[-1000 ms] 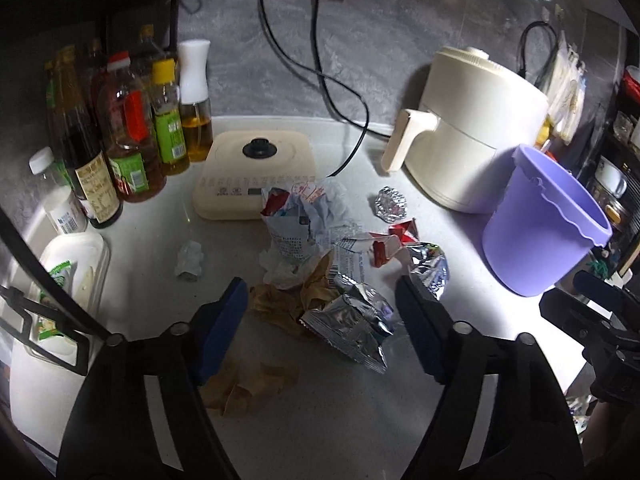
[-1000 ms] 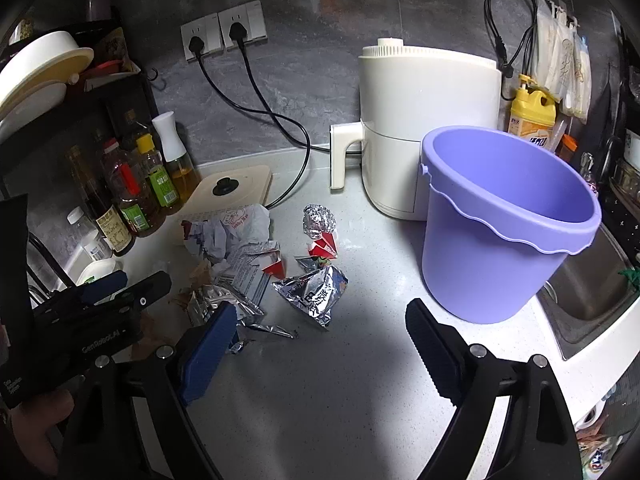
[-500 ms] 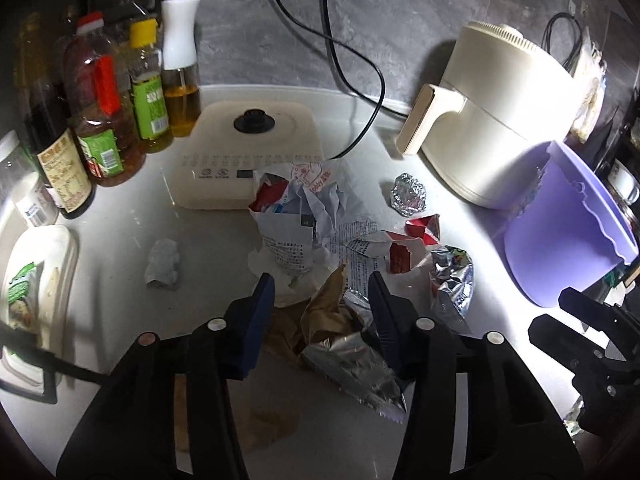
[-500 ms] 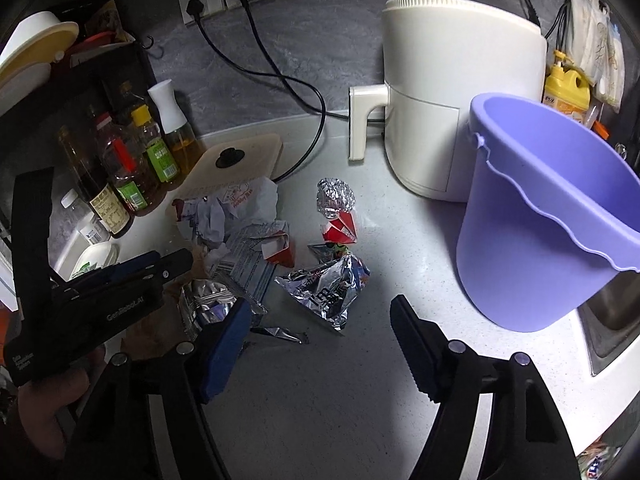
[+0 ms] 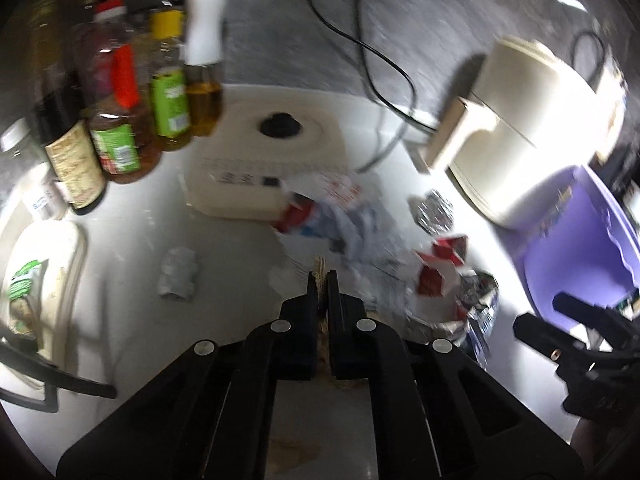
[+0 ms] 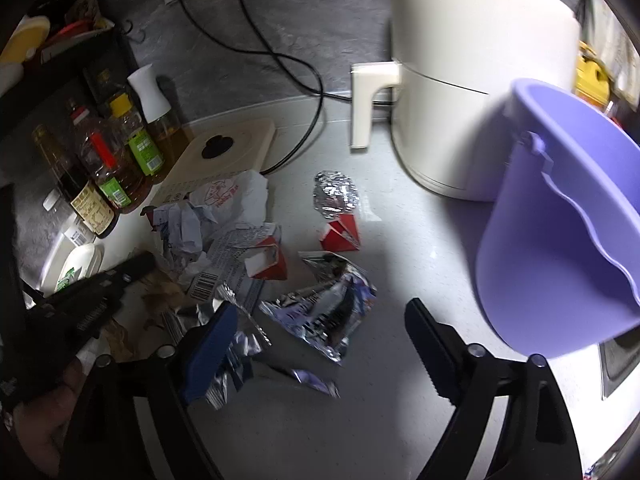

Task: Collect trash
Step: 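Grasp the silver foil wrapper with the right gripper while the left grasps the brown paper, then carry the foil wrapper into the lavender bucket and open the right gripper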

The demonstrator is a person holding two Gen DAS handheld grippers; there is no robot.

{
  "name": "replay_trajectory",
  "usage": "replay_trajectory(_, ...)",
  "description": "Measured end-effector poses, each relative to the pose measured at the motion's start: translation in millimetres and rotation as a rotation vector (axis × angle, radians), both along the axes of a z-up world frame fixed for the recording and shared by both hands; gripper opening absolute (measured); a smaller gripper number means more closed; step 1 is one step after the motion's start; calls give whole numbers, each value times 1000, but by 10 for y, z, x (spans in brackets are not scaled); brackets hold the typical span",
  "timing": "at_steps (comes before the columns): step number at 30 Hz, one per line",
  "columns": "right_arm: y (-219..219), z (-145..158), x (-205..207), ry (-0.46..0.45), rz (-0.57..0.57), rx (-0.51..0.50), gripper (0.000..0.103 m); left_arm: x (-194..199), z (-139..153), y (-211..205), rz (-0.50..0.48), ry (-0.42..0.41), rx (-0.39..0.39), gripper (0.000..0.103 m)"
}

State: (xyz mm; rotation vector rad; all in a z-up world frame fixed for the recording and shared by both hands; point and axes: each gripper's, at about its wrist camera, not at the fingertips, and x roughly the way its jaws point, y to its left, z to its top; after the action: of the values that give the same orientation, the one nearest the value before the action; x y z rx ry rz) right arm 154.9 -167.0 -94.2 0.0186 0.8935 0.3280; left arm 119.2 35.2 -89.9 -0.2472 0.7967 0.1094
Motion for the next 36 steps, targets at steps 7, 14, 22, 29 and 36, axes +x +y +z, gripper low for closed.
replay_trajectory(7,237,-79,125,9,72,-36,86,3,95,135,69,-30,8,5)
replay_trajectory(14,271,-274,325,65,52,-91,86,54,101,202,126,-28,28,5)
replay_trajectory(22,302,-439,456,118,55,-126,52,152,68,188,132,-11,41,5)
replay_trajectory(29,198,-274,281,70,43,-85,19,97,143,112,105,-38,43,5)
replay_trajectory(36,43,122,-65,-49,33,15,17,-126,362,23,65,-107,44,5)
